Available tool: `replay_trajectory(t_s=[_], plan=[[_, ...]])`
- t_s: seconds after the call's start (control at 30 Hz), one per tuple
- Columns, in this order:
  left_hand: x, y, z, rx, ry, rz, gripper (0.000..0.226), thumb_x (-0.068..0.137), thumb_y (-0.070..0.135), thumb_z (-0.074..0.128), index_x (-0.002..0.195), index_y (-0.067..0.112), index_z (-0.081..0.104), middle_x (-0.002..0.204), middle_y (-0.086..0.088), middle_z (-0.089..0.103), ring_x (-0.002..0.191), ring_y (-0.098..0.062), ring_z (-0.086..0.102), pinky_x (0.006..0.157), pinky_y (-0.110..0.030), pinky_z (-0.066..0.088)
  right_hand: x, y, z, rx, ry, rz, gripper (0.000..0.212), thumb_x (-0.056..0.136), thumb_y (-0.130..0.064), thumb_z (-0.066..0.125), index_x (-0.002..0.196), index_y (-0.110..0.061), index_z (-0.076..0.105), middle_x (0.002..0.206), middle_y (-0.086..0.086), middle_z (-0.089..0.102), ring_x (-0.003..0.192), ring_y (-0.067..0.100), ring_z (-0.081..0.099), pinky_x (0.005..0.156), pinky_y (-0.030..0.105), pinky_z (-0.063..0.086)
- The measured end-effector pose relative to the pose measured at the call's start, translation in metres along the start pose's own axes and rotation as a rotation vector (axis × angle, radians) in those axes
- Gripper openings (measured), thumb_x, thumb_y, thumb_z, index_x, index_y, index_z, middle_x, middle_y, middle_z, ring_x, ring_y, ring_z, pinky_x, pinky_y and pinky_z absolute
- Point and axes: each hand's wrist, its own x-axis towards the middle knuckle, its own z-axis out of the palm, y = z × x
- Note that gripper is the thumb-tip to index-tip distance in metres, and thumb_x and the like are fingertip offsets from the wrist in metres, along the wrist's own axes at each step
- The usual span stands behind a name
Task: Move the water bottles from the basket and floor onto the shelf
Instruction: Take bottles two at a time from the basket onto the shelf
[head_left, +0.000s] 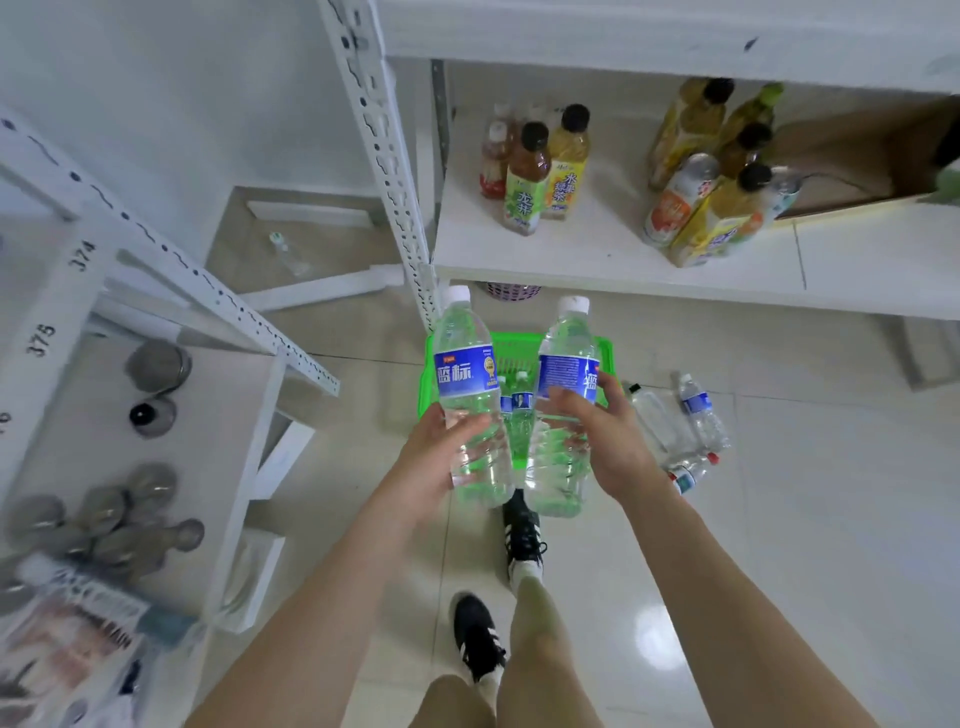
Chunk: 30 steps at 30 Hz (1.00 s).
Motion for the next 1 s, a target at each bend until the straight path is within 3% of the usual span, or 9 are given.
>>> replay_trajectory(t_s=[0.17,0.27,0.37,0.5,0.7,0.8,1.0], plan=[[-0.043,0.020,0.012,0.019,-0.007,0.066,0.043,0.073,0.024,0.078,0.112,0.020,0.059,0.101,0.003,0.074,0.097,-0.025,0.071,0.089,-0.055,0.053,-0.044,-0.032,-0.001,-0.002,-0.006,-0.088,0.082,0.058,-0.035,0.085,0.128,-0.016,0.047,0.095,0.014,0.076,0.084,0.028,0.071,0.068,0.032,0.044],[-0.062,0.035,0.022,0.016,-0.004,0.117,0.042,0.078,0.017,0.078,0.115,0.018,0.059,0.103,-0.003,0.073,0.098,-0.026,0.071,0.086,-0.052,0.054,-0.064,-0.055,-0.004,0.004,-0.016,-0.146,0.072,0.063,-0.027,0.080,0.126,-0.013,0.048,0.099,0.017,0.074,0.080,0.023,0.072,0.059,0.025,0.047],[-0.079,0.051,0.035,0.028,-0.011,0.175,0.052,0.071,0.021,0.081,0.117,0.017,0.058,0.107,-0.006,0.072,0.096,-0.024,0.071,0.082,-0.048,0.055,-0.080,-0.078,-0.009,-0.018,-0.034,-0.193,0.068,0.062,-0.028,0.080,0.123,-0.016,0.051,0.096,0.013,0.075,0.082,0.026,0.073,0.074,0.036,0.048],[-0.099,0.070,0.054,0.026,-0.024,0.275,0.063,0.064,0.024,0.084,0.120,0.011,0.057,0.110,-0.014,0.069,0.100,-0.029,0.068,0.086,-0.050,0.053,-0.100,-0.108,-0.018,-0.049,-0.046,-0.252,0.068,0.062,-0.031,0.079,0.122,-0.018,0.051,0.096,0.012,0.075,0.087,0.030,0.073,0.069,0.033,0.045],[-0.127,0.095,0.085,0.013,0.006,0.397,0.072,0.051,0.030,0.086,0.115,0.014,0.059,0.105,-0.006,0.073,0.107,-0.031,0.066,0.100,-0.056,0.046,-0.126,-0.149,-0.036,-0.060,-0.104,-0.368,0.048,0.078,-0.013,0.078,0.119,-0.019,0.053,0.086,0.005,0.076,0.074,0.019,0.073,0.071,0.034,0.048],[-0.140,0.110,0.099,0.010,0.009,0.449,0.078,0.047,0.030,0.088,0.117,0.013,0.057,0.105,-0.005,0.074,0.107,-0.031,0.067,0.102,-0.058,0.044,-0.138,-0.167,-0.044,-0.081,-0.126,-0.407,0.050,0.079,-0.014,0.076,0.123,-0.019,0.052,0.088,0.005,0.077,0.078,0.023,0.073,0.080,0.040,0.050],[-0.164,0.140,0.129,0.014,0.024,0.550,0.077,0.041,0.025,0.088,0.111,0.014,0.057,0.100,-0.003,0.074,0.102,-0.028,0.068,0.094,-0.045,0.050,-0.158,-0.202,-0.057,-0.080,-0.154,-0.491,0.059,0.074,-0.016,0.082,0.124,-0.017,0.051,0.095,0.005,0.076,0.081,0.023,0.073,0.069,0.035,0.050]])
